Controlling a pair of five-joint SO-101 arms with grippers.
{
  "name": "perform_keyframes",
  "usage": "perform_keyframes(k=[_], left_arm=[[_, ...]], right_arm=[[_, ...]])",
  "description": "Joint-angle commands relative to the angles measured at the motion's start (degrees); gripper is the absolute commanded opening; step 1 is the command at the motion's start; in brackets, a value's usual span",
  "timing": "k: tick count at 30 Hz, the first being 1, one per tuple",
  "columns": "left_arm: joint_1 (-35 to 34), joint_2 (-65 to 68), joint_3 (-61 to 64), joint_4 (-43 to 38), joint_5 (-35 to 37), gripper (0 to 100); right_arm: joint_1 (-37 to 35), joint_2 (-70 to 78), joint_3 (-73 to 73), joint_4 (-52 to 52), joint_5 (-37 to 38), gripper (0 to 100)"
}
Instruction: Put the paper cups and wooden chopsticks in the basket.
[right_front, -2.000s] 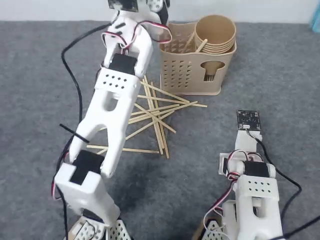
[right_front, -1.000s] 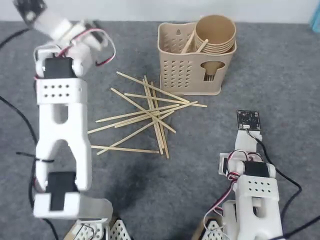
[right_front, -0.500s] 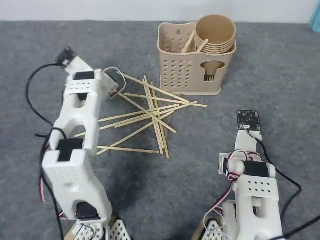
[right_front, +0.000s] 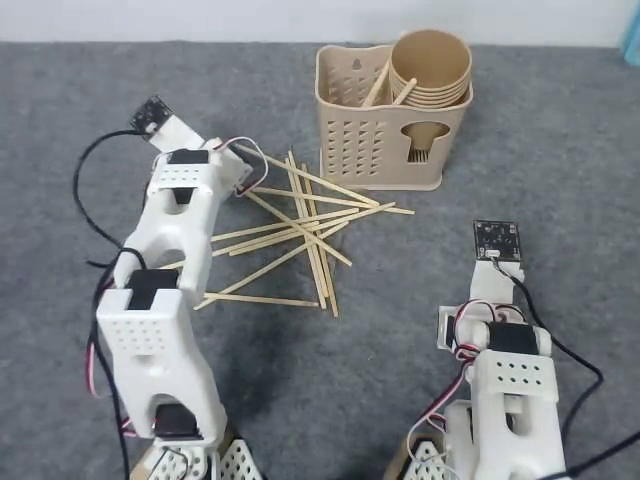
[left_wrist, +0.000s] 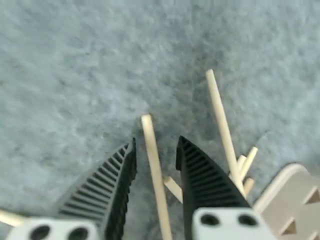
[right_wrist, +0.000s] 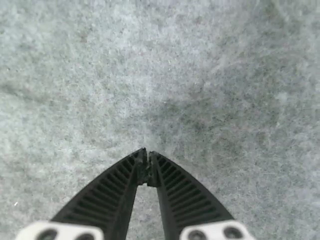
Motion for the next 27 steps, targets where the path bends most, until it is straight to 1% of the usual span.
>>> perform_keyframes(k=[1, 3, 9, 11, 13, 18, 22, 27], left_arm=[[-0.09, -0.97, 0.13, -0.26, 4.04, 12], [-0.62, -0.79, 0.13, 1.93, 6.59, 12], [-0.53, 2.11, -1.45, 3.34, 6.77, 12], [-0.53, 2.64, -2.42, 4.40, 6.59, 7], [-0.53, 2.73, -2.77, 4.40, 6.33, 0], [-0.26, 2.02, -2.86, 5.63, 3.69, 1], [-0.44, -2.90, -3.56, 10.37, 2.37, 1], [-0.35, -14.86, -3.30, 16.18, -0.62, 1]], right_arm=[[0.13, -1.27, -0.18, -0.57, 0.88, 0.9], [0.13, -1.27, -0.18, -0.57, 0.88, 0.9], [0.04, -1.27, -0.18, -0.57, 0.88, 0.9], [0.13, -1.27, -0.18, -0.57, 0.88, 0.9], [0.13, -1.27, -0.18, -0.57, 0.88, 0.9], [0.13, -1.27, -0.18, -0.57, 0.88, 0.9], [0.04, -1.27, -0.18, -0.57, 0.88, 0.9], [-0.04, -1.27, -0.18, -0.66, 0.88, 0.9]])
